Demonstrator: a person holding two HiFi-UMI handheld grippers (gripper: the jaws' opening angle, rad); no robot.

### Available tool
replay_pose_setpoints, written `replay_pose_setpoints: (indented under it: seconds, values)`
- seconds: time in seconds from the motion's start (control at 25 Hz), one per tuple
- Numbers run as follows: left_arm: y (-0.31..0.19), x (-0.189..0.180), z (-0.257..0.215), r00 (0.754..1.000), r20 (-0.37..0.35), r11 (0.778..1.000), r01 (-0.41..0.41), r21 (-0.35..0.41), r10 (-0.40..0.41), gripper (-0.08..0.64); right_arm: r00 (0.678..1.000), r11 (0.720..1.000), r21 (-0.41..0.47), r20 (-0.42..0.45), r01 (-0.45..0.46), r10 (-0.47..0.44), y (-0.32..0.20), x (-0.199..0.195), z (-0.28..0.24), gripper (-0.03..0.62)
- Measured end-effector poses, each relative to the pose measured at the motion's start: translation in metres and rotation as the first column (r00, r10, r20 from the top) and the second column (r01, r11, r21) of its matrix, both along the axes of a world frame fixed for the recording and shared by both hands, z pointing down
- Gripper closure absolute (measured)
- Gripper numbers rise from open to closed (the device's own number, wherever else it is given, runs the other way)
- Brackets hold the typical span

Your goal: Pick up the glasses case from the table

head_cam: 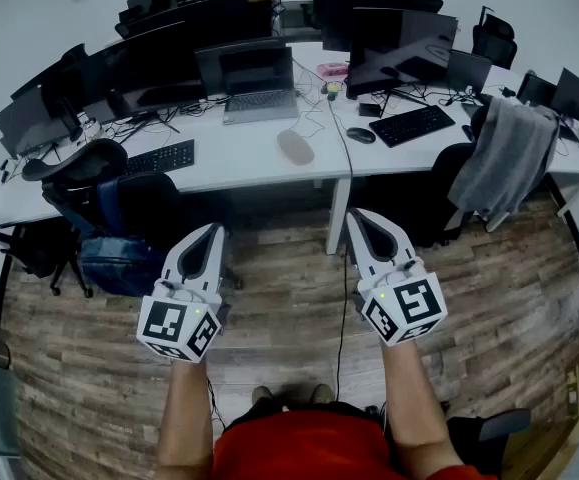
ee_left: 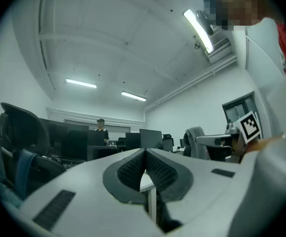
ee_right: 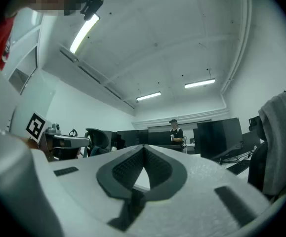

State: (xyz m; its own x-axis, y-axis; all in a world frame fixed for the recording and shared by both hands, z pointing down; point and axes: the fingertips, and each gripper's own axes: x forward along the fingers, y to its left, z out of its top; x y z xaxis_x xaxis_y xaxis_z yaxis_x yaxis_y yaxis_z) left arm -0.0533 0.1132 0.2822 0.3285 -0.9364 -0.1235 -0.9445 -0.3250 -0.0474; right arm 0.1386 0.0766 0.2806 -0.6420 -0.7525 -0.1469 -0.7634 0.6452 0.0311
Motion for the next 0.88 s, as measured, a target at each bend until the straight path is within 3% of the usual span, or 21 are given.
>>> replay_pose_setpoints:
  seconds: [0.4,0.64,0.88]
  values:
    - [-0.013,0.019,0.003,0.999,-0.024,1.000,0.023,0.003,-0.023,0.549,0.999,0.999,0.013,0.037,0.030,-0.031,-0.009,0.018,-0.004,0.588]
    - [-0.028,0.044,0.006,0.999,0.007,0.999,0.034,0.006,-0.034,0.549,0.998,0.999,0.017,0.035,0.049,-0.050,-0.021,0.028,0.001,0.588]
    - [-0.062,0.036,-0.008,0.997,-0.002,0.997,0.073,0.003,-0.073,0.549,0.999,0.998,0.017,0.011,0.053,-0.053,-0.057,0.020,0.005,0.588]
